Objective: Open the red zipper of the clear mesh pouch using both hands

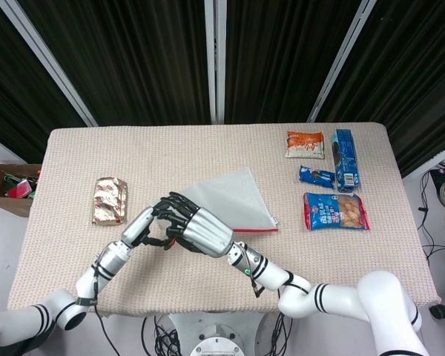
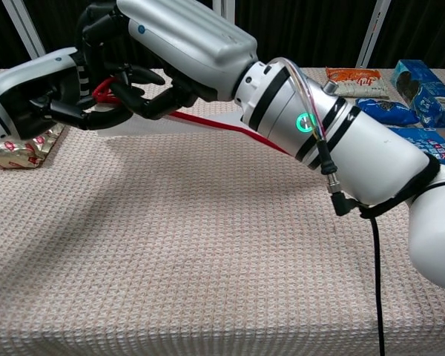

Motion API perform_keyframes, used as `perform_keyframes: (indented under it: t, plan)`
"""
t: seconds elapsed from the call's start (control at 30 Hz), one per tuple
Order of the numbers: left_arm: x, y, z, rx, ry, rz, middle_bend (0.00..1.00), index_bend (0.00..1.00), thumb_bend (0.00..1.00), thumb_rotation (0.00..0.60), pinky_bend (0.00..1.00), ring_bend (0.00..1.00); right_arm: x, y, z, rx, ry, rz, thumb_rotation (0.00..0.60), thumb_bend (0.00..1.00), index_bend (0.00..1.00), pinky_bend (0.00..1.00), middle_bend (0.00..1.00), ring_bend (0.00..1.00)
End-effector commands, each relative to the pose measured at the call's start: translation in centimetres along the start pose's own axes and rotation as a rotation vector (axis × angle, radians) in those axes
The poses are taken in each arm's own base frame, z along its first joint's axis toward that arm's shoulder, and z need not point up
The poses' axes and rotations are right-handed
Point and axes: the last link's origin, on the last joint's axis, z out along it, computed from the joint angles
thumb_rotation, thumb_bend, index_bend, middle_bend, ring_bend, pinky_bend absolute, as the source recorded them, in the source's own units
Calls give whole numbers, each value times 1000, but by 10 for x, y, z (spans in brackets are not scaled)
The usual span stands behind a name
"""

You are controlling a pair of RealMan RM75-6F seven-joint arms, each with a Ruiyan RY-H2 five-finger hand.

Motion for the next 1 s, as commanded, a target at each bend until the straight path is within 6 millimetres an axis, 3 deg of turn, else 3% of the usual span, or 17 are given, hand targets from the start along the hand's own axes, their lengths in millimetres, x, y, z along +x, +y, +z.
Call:
perform_keyframes:
  t: [0.03,1.0]
  plan:
    - [0,0,-3,-5,-9,-36,219,647,381,600,112,103,-1,4,-5,-9,5,0,600,595,961,0,239,0]
    - [8,-2,-2,-38,-11,-274,219,647,405,600,112,103,-10,28,-33,-72,27,-34,600,595,964,0,239,0]
